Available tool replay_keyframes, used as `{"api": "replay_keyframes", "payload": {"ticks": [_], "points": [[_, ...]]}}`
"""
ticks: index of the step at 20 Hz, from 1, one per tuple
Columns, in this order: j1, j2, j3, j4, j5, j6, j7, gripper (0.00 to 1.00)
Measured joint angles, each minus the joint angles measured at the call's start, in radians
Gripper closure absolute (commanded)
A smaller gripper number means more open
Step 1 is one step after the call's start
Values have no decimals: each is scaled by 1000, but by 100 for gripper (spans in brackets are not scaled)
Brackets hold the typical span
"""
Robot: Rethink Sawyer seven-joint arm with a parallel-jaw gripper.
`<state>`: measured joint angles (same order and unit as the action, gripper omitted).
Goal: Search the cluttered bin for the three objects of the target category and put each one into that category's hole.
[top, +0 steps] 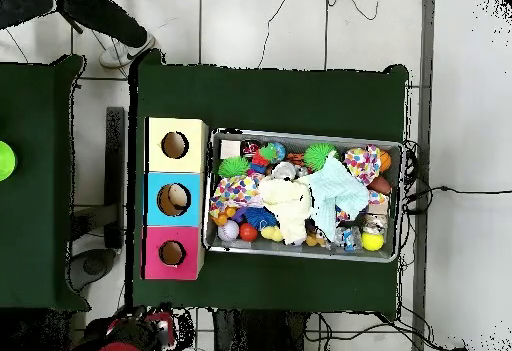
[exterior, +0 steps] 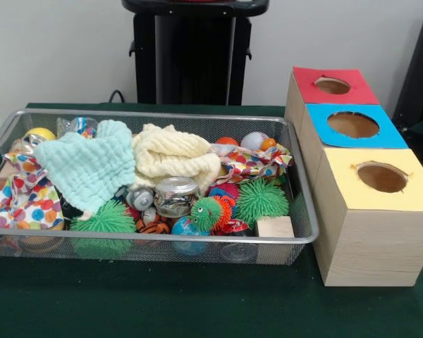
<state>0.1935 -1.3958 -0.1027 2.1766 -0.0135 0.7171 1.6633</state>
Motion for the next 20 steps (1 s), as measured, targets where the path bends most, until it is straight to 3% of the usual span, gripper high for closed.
{"api": "replay_keyframes", "payload": {"ticks": [4, 11, 15, 20], "points": [[-65, 57, 5, 0, 0, -91, 0, 0], [-151, 222, 20, -1, -1, -320, 0, 0], [-173, 302, 22, -1, -1, -394, 0, 0], [-181, 360, 22, -1, 0, -412, 0, 0]]}}
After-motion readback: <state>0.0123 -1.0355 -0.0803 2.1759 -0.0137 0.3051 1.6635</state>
